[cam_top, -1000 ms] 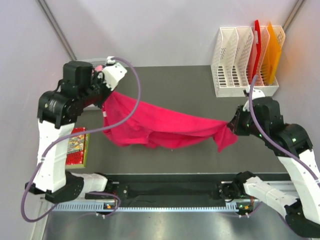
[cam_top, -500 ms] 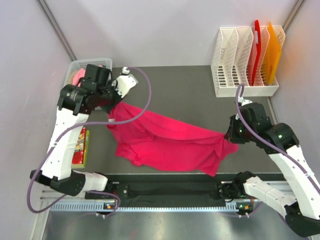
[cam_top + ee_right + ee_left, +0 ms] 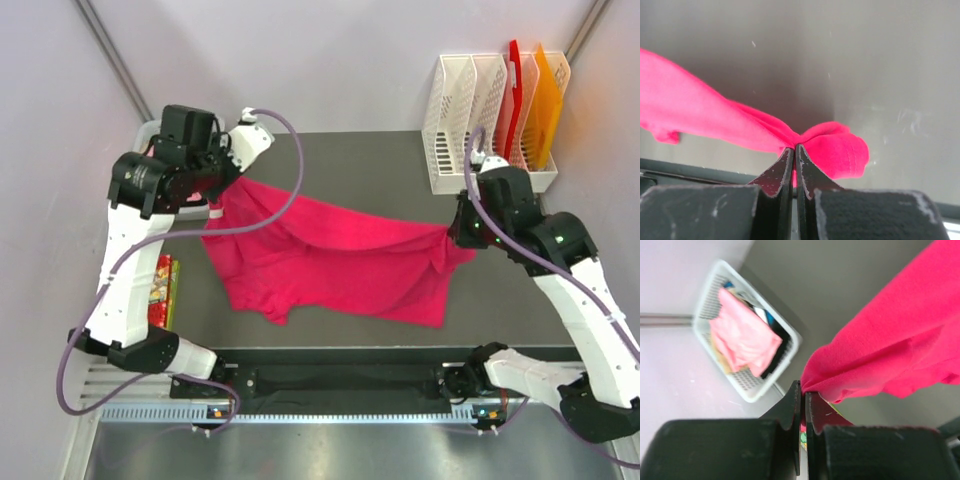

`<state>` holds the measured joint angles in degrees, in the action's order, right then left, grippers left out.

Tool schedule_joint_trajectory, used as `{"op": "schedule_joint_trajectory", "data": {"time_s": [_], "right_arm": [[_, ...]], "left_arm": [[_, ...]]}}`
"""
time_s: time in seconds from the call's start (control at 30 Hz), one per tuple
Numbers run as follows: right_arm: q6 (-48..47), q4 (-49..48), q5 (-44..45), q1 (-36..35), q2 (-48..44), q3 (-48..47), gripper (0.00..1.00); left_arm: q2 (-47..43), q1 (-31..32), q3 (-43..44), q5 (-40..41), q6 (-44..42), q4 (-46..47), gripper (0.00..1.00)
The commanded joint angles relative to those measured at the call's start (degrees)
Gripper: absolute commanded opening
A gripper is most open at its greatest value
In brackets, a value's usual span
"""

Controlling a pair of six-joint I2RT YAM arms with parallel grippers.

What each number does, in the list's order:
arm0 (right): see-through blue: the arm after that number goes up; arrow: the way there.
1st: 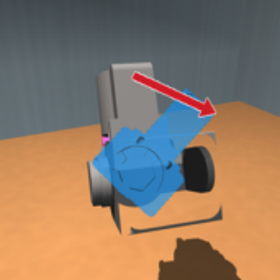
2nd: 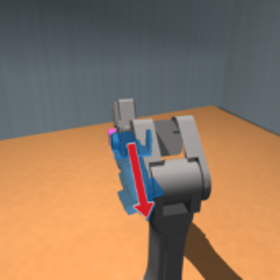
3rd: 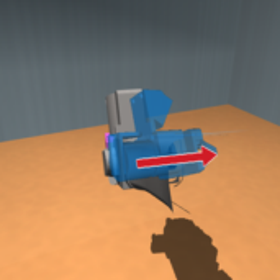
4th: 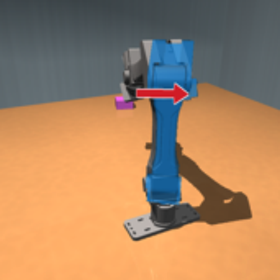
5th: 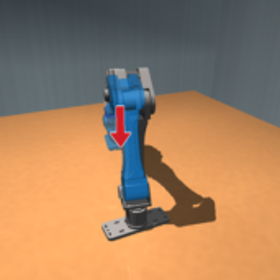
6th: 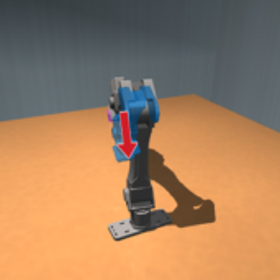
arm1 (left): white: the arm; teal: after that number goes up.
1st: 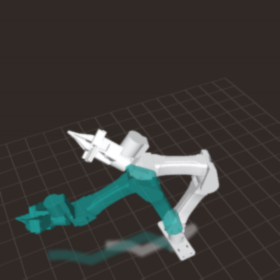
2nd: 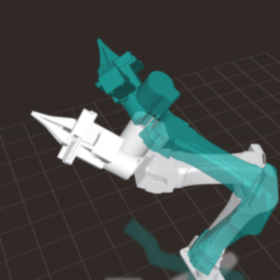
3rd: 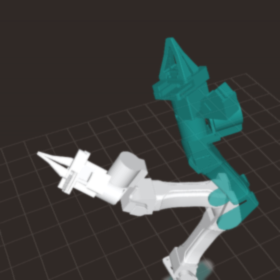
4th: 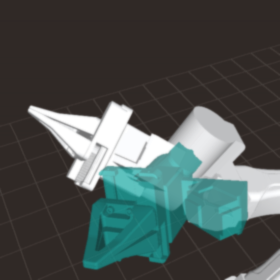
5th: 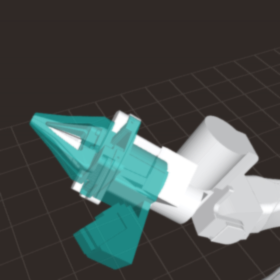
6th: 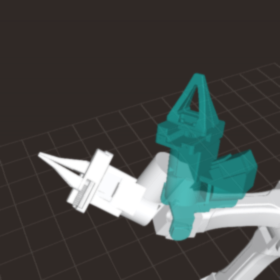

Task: Fold and stack the t-shirts
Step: Flatten out the tshirt

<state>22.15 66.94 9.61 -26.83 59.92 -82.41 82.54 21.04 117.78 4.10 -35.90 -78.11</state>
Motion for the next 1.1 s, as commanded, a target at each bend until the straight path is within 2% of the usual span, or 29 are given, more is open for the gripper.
{"op": "schedule_joint_trajectory", "data": {"time_s": [0.0,0.2,0.33,0.4,0.53,0.63,0.77,0.8,0.87,0.9,0.93,1.0,1.07], "right_arm": [[-2.73,1.34,0.78,0.29,-4.36,-6.09,0.0],[-2.03,8.64,-4.41,0.29,-12.18,-8.29,0.0],[-1.41,12.33,-8.81,0.29,-16.85,-9.61,0.0],[-1.41,14.35,-10.73,0.2,-18.51,-11.62,0.0],[-1.93,16.82,-11.01,0.37,-19.31,-15.49,0.0],[-2.02,16.65,-9.78,0.37,-18.79,-16.29,0.0],[-2.37,14.81,-3.12,0.29,-15.28,-12.61,0.0],[-2.46,13.76,-2.23,0.29,-13.71,-10.16,0.0],[-2.64,9.64,0.13,0.29,-12.2,-6.99,0.0],[-2.73,8.14,1.02,0.37,-10.54,-3.23,0.0],[-2.99,6.29,1.55,0.29,-9.74,-1.19,0.0],[-2.99,0.41,3.31,0.37,-6.51,5.2,0.0],[-3.61,-6.51,4.53,0.9,-4.21,9.18,0.0]], "left_arm": [[-4.31,2.07,5.79,1.97,-2.33,-3.27,0.0],[-15.56,2.34,3.87,-6.1,-4.26,-6.01,0.0],[-23.72,2.17,2.81,-10.69,-6.11,-2.59,0.0],[-24.71,1.9,3.77,-10.34,-4.98,-1.26,0.0],[-22.43,1.55,10.54,-10.42,-2.78,-6.51,0.0],[-22.78,1.46,9.32,-11.65,-2.33,-7.41,0.0],[-24.7,1.46,-1.47,-14.46,-2.51,-3.48,0.0],[-25.23,1.46,-8.46,-14.82,-2.6,-1.89,0.0],[-26.9,1.46,-15.79,-14.91,-4.08,2.93,0.0],[-27.26,1.38,-23.74,-14.82,-4.79,4.35,0.0],[-27.78,1.46,-27.3,-14.3,-6.45,5.93,0.0],[-27.7,1.38,-38.43,-11.94,-9.34,11.73,0.0],[-26.83,1.46,-45.94,-9.65,-11.29,17.17,0.0]]}}
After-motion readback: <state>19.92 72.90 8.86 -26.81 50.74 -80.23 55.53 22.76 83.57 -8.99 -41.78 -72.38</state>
